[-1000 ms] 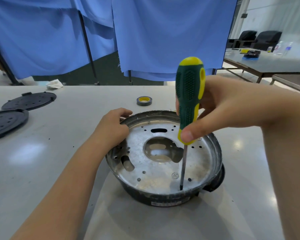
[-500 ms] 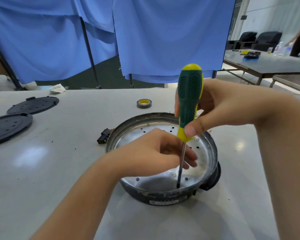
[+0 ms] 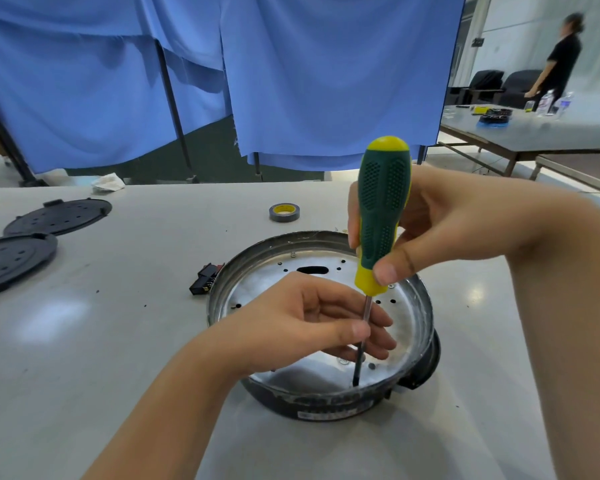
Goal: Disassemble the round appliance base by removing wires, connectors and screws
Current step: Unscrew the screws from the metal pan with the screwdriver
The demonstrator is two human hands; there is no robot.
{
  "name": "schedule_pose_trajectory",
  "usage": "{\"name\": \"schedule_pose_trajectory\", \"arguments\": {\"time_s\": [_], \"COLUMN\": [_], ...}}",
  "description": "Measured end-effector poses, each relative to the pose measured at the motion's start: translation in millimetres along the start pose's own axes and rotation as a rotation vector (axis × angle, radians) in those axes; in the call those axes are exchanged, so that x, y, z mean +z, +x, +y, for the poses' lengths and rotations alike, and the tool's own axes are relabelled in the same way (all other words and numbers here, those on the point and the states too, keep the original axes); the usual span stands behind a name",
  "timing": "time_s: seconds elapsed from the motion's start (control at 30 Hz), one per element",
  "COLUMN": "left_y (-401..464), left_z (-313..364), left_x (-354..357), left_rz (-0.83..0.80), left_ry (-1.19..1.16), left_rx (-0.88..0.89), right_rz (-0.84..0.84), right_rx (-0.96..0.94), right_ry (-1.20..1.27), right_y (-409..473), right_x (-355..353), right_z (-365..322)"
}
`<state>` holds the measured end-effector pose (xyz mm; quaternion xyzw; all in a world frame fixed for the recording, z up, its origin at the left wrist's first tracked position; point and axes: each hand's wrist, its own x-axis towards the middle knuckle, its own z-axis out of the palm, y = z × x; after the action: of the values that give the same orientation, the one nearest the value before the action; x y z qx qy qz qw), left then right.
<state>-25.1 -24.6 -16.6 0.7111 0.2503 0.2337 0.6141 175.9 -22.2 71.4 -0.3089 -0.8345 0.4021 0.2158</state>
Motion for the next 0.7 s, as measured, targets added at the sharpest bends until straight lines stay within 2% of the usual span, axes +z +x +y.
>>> {"name": "schedule_pose_trajectory", "arguments": {"time_s": [0.47,0.7], "left_y": [0.6,0.5], "left_z": [-0.8,0.7], "left_x": [3.6,3.3], "left_rz": [0.129,0.141], "left_ry": [0.006,0.014], "left_rx": [0.036,0.048], "right_rz": [-0.044,-0.074], "right_rx": [0.024,0.016], "right_ry": [0.102,0.199], "right_y": [0.2,2.1], "right_x": [-4.3,-3.7], "right_z": [7.3,11.9]}}
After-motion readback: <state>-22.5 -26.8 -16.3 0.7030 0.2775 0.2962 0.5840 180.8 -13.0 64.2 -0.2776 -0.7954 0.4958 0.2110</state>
